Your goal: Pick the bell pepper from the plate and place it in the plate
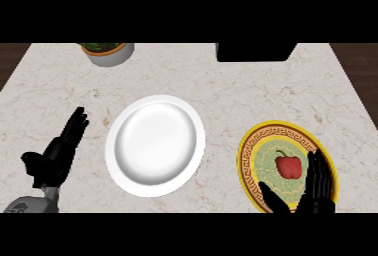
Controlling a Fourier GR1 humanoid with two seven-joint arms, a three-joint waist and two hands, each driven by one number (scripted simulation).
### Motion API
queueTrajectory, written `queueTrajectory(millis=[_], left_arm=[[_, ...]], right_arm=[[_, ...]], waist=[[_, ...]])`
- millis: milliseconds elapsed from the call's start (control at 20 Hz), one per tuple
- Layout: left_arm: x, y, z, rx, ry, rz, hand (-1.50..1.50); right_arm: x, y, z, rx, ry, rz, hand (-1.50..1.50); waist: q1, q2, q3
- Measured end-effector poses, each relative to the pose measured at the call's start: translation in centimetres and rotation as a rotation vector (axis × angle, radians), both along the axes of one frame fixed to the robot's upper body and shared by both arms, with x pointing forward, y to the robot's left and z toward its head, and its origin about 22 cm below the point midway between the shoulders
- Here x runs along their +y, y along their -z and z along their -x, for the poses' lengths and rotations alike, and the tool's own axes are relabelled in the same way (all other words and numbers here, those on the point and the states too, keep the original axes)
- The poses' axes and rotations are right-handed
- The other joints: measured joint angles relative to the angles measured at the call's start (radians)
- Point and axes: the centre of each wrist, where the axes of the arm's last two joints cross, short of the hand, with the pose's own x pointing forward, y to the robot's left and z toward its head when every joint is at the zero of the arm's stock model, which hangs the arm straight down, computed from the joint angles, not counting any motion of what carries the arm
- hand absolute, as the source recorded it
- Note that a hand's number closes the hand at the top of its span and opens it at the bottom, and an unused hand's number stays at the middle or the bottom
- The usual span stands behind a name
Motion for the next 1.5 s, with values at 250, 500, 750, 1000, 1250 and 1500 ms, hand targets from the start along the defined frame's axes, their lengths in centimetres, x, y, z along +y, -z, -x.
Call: queueTrajectory(millis=[250,500,750,1000,1250,1500], left_arm=[[-0.1,-0.3,0.0,-0.001,0.006,-0.006,0.0],[-0.3,0.0,0.6,-0.002,0.013,-0.008,0.0],[0.0,0.3,0.4,-0.003,0.015,0.0,0.0],[-0.7,-0.5,0.0,-0.009,0.01,-0.005,0.0],[-0.4,-0.3,0.0,-0.005,0.006,-0.001,0.0],[0.0,-0.1,0.3,0.0,0.01,0.001,0.0]], right_arm=[[-0.2,-0.8,1.8,0.23,0.075,0.032,-1.5],[1.0,-4.2,1.2,0.389,0.136,0.036,-1.5],[2.0,-7.1,0.1,0.505,0.207,0.041,-1.5],[1.5,-7.4,-1.1,0.61,0.264,0.068,-1.5],[1.1,-7.4,-2.6,0.671,0.279,0.068,-1.5],[0.6,-6.3,-3.7,0.698,0.287,0.067,-1.5]], waist=[[0.005,0.001,-0.002],[0.014,0.001,0.001],[0.015,0.001,0.003],[0.017,0.001,0.004],[0.017,0.001,0.005],[0.017,0.0,0.005]])
